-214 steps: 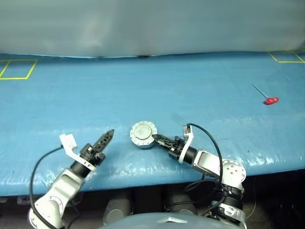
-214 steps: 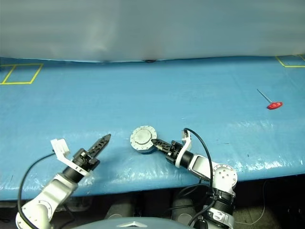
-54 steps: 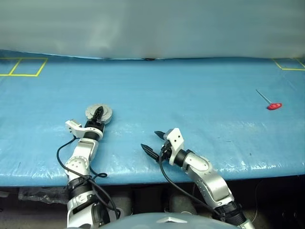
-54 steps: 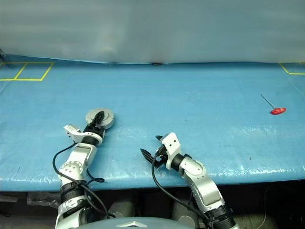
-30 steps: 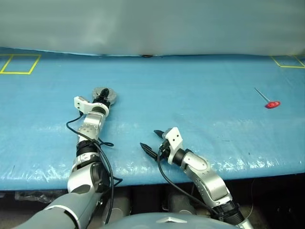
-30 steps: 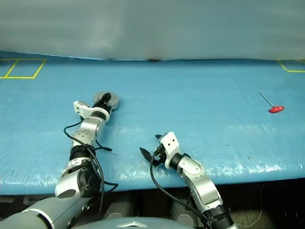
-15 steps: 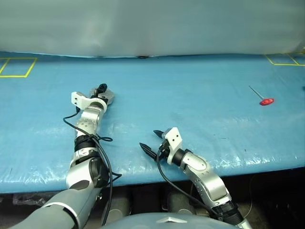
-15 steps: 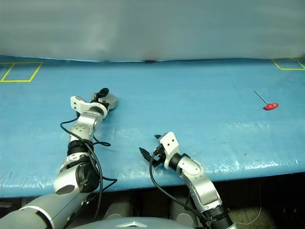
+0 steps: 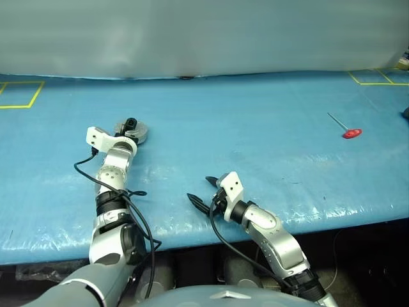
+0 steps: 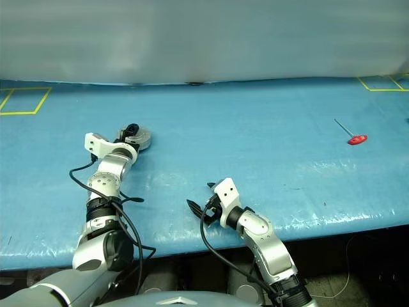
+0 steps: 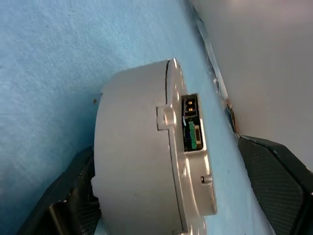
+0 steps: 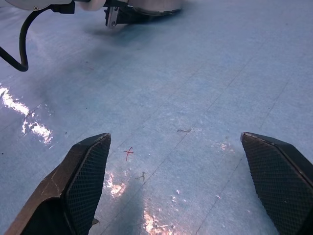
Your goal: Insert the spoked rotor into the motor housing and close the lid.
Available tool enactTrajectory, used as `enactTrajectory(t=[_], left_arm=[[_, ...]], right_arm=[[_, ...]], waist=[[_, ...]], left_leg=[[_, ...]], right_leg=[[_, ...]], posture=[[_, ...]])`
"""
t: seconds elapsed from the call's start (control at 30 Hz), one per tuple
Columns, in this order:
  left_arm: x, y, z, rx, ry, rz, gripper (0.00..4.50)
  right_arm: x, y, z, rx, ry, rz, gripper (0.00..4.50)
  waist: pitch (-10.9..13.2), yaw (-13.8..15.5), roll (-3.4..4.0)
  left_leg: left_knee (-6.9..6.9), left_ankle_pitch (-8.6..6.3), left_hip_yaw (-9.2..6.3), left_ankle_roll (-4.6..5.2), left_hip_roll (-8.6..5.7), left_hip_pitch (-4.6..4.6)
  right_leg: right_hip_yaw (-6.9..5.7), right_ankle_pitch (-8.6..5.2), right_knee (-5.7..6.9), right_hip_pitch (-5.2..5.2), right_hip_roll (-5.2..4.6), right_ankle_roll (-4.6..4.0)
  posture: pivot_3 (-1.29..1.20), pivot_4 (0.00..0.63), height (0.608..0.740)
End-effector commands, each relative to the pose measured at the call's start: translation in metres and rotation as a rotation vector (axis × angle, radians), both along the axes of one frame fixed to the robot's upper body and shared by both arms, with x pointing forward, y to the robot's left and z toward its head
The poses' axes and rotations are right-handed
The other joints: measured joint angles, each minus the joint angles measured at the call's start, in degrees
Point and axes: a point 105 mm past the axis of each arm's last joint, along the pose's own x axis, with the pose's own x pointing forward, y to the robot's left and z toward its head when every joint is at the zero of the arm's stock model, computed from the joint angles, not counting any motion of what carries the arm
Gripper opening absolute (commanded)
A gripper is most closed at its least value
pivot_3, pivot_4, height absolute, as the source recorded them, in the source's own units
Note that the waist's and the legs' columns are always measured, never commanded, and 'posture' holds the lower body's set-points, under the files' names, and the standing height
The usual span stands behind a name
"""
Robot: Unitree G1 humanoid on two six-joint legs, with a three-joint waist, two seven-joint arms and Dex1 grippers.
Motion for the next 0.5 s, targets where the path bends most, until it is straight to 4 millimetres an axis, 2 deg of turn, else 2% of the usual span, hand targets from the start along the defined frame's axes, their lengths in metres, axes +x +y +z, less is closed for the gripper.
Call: enactTrajectory(t=[0.03,0.27,0.5], left_arm=[[-0.019,0.012,-0.03,0.016,0.132,0.051,4.47],[-0.041,0.004,-0.031,0.08,0.13,-0.031,4.47],[-0.09,0.01,-0.047,0.163,0.191,-0.105,4.47]], right_arm=[[0.001,0.003,0.008,0.015,-0.026,0.015,4.5],[0.0,0.004,0.009,0.022,-0.025,0.019,4.5],[-0.001,0.002,0.008,0.026,-0.017,0.015,4.5]], waist=[[-0.03,0.01,0.04],[-0.07,0.01,0.11],[-0.28,0.19,0.41]], left_leg=[[0.0,-0.02,0.01,0.03,0.0,0.01],[-0.03,-0.04,0.08,0.06,0.01,0.03],[-0.04,-0.11,0.11,0.13,0.01,0.05]], right_leg=[[0.01,0.0,0.01,0.0,0.0,0.0],[0.08,-0.01,0.02,-0.02,-0.01,-0.04],[0.11,-0.18,0.01,-0.03,-0.06,-0.32]], posture=[[0.0,0.15,0.74],[0.0,0.15,0.74],[0.0,0.15,0.74]])
